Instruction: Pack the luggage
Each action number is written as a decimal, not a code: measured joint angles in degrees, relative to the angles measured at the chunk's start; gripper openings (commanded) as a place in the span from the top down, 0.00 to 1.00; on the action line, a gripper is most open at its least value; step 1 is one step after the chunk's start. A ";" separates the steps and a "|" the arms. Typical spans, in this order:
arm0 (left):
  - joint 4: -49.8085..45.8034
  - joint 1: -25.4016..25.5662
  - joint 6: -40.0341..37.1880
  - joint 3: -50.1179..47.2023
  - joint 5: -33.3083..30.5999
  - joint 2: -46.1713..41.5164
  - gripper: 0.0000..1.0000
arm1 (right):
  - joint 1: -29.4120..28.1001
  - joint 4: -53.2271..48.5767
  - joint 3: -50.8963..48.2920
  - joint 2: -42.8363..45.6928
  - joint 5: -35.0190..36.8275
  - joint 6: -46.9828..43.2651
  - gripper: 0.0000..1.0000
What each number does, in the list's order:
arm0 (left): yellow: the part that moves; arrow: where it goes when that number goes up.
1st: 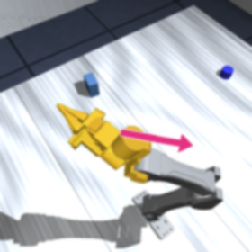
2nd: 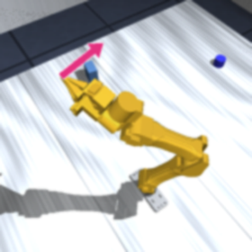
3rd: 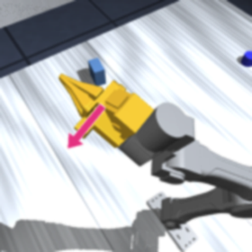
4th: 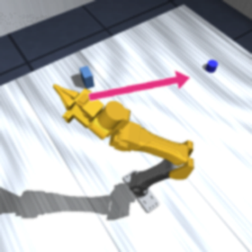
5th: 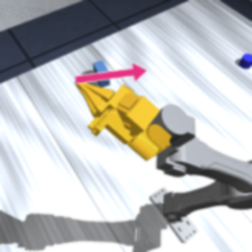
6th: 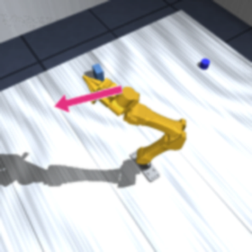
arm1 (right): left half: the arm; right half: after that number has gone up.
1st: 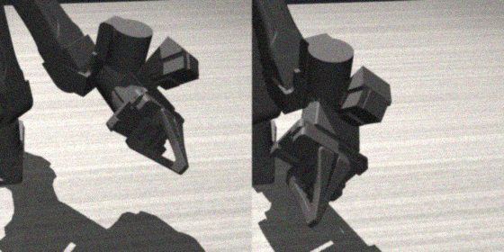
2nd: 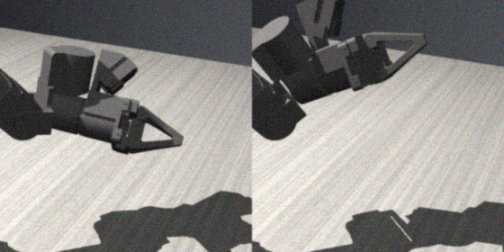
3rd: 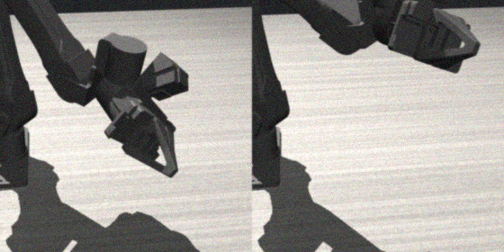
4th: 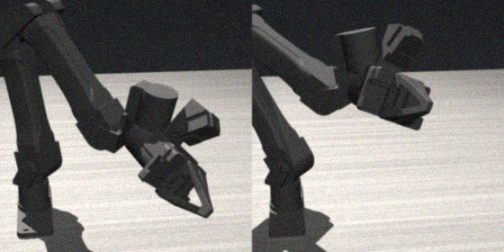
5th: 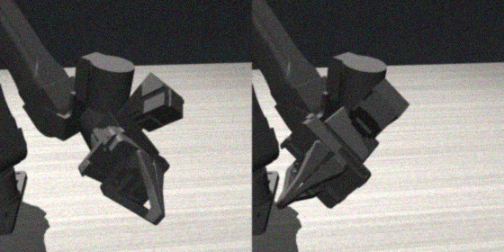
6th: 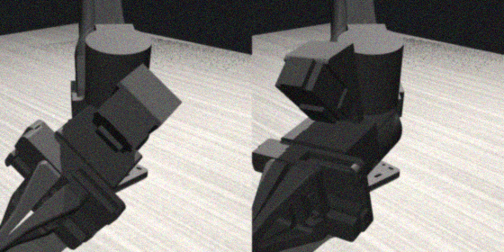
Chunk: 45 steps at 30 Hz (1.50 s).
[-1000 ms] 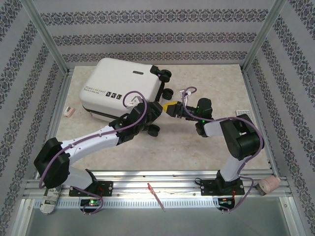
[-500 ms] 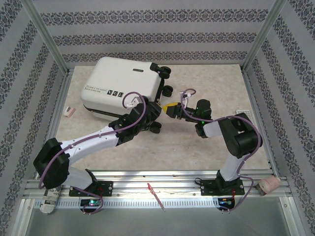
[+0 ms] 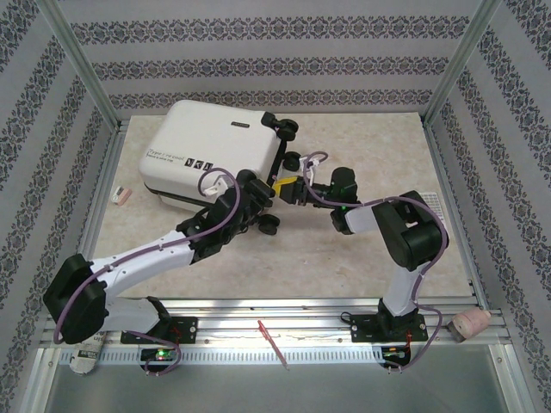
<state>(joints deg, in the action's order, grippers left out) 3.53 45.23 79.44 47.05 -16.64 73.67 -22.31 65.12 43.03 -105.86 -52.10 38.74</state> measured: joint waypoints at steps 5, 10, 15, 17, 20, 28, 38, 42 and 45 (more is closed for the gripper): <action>-0.61 -0.39 0.11 -0.61 -0.39 -1.07 0.25 | -2.97 -1.11 -0.26 0.46 -2.25 -1.86 0.54; -1.05 -0.42 0.26 -1.64 -0.35 -2.73 0.25 | -6.84 -5.57 -0.46 3.67 -2.71 -5.33 0.51; -1.33 -0.42 0.52 -2.58 -0.55 -3.69 0.24 | -7.80 -8.39 -0.87 7.56 -2.91 -7.89 0.51; -1.33 -0.42 0.50 -2.58 -0.52 -3.65 0.29 | -7.50 -8.59 -0.87 8.44 -2.97 -8.41 0.51; -1.46 -0.48 0.48 -2.58 -0.70 -3.19 0.43 | -7.43 -8.96 -0.87 9.11 -3.19 -9.18 0.51; -1.49 -0.74 0.52 -2.75 -0.79 -3.67 0.69 | -4.72 -11.56 -2.93 10.36 -2.38 -11.76 0.50; -5.55 -2.27 -0.74 -1.90 3.30 -7.93 0.74 | -2.89 -22.71 -2.97 10.16 10.73 -20.55 0.40; -5.53 -2.67 -2.47 -1.90 5.31 -8.17 0.75 | -2.97 -22.95 -1.64 7.02 12.26 -20.79 0.39; -5.01 -2.67 -4.72 -1.90 7.30 -8.17 0.75 | -2.97 -23.50 -1.25 5.22 13.14 -20.76 0.39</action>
<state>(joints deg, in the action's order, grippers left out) -1.48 42.57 74.72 45.15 -9.34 65.49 -25.28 41.63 41.78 -100.64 -38.96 17.98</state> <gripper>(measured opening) 0.420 0.611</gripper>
